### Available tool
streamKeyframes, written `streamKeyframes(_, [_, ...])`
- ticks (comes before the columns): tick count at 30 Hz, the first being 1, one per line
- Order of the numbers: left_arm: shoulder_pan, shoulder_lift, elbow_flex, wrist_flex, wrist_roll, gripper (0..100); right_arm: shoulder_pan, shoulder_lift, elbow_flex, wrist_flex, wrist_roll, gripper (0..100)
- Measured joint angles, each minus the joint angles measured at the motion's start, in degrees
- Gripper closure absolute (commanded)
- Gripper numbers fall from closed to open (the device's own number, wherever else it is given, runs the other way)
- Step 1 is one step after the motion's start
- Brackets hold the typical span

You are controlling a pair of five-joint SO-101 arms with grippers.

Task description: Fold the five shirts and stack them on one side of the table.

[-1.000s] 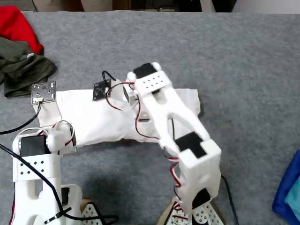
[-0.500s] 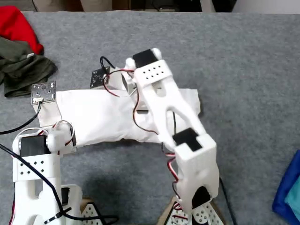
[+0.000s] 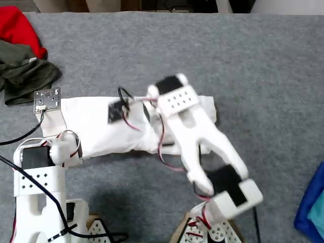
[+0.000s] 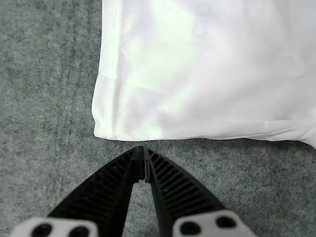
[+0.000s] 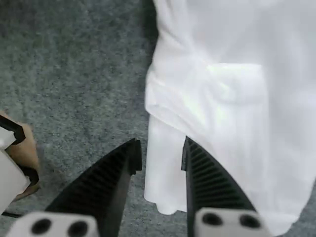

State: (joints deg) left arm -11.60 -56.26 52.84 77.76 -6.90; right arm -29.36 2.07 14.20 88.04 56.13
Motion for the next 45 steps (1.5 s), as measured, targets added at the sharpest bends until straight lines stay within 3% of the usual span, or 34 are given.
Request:
streamKeyframes(4, [0.0,0.0,0.0,0.0,0.0,98,-1.49,-4.22,9.85,-7.47,-0.97,83.9])
streamKeyframes(13, [0.0,0.0,0.09,0.0,0.0,98,-2.11,0.35,11.25,-16.7,-2.46,84.7])
streamKeyframes(19, [0.0,0.0,0.7,0.0,0.0,98,-2.2,6.86,11.25,-21.8,-6.33,99.3])
streamKeyframes(45, [0.0,-0.09,1.05,0.0,-1.14,98,-2.2,7.12,-2.64,-18.9,-8.26,99.1])
